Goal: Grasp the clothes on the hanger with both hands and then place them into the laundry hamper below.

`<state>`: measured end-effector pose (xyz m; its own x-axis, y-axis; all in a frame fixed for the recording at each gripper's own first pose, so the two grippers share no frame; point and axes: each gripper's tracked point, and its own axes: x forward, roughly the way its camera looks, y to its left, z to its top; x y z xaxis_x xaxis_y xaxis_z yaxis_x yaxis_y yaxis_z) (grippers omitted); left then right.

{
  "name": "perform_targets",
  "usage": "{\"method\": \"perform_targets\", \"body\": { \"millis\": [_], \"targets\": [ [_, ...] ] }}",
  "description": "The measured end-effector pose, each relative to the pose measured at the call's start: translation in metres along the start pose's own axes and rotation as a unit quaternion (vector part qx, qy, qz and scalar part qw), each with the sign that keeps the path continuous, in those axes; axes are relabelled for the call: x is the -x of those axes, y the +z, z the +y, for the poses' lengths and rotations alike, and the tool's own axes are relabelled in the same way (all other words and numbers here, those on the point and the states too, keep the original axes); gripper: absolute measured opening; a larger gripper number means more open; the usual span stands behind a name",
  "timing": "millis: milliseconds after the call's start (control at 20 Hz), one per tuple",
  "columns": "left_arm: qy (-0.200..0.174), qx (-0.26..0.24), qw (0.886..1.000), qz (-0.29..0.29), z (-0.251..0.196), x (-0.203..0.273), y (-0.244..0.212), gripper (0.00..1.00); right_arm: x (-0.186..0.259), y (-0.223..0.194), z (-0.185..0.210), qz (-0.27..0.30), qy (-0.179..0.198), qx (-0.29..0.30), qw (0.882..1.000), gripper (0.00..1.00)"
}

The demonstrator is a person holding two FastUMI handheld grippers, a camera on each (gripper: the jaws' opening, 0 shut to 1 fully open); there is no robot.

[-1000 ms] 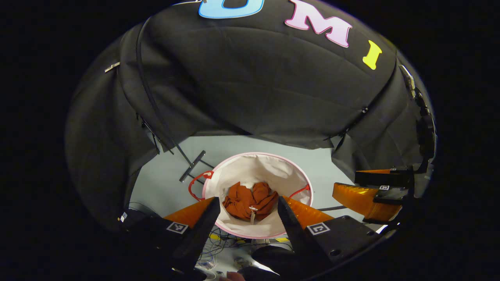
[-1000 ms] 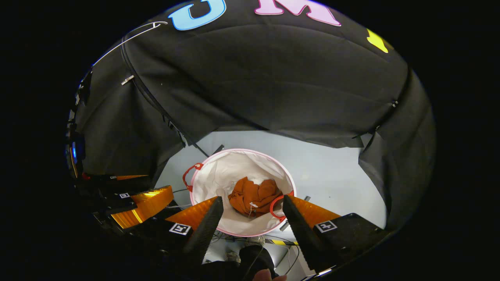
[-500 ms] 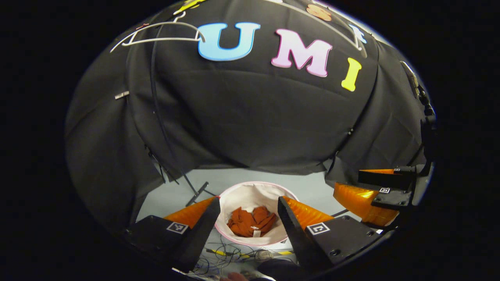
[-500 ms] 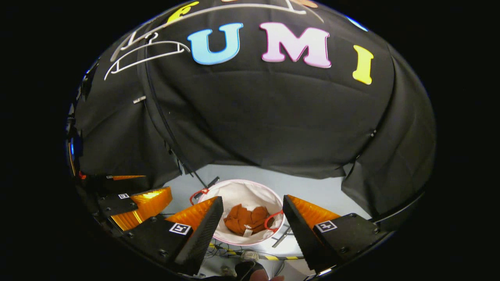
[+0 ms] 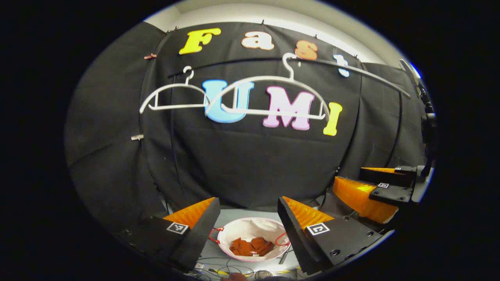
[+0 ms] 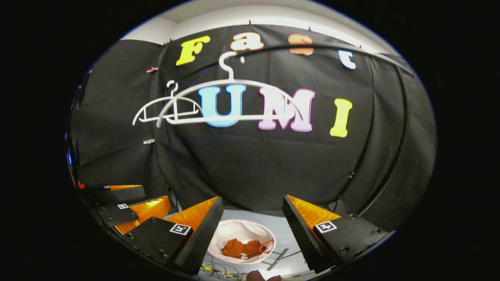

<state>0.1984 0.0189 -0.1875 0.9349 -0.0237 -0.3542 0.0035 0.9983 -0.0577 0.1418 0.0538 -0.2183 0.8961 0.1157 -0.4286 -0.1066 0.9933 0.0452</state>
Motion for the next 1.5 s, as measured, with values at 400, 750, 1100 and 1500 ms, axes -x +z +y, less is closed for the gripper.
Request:
{"method": "perform_targets", "body": {
  "millis": [400,750,1100,1500],
  "targets": [
    [-0.004,-0.016,0.995,-0.098,-0.005,0.097,0.076,0.89,0.095,0.083,-0.001,-0.105,-0.045,0.006,0.993,0.98],
    [0.015,-0.036,0.987,-0.157,-0.004,0.148,0.115,0.89,0.142,0.123,-0.009,-0.159,-0.05,-0.01,0.986,1.0],
    [0.023,-0.033,0.982,-0.184,-0.019,0.169,0.128,0.89,0.156,0.126,-0.014,-0.163,-0.036,-0.024,0.986,0.99],
    [0.016,-0.04,0.982,-0.182,-0.034,0.172,0.127,0.89,0.162,0.13,-0.025,-0.173,-0.039,-0.018,0.984,0.96]
  ]
}}
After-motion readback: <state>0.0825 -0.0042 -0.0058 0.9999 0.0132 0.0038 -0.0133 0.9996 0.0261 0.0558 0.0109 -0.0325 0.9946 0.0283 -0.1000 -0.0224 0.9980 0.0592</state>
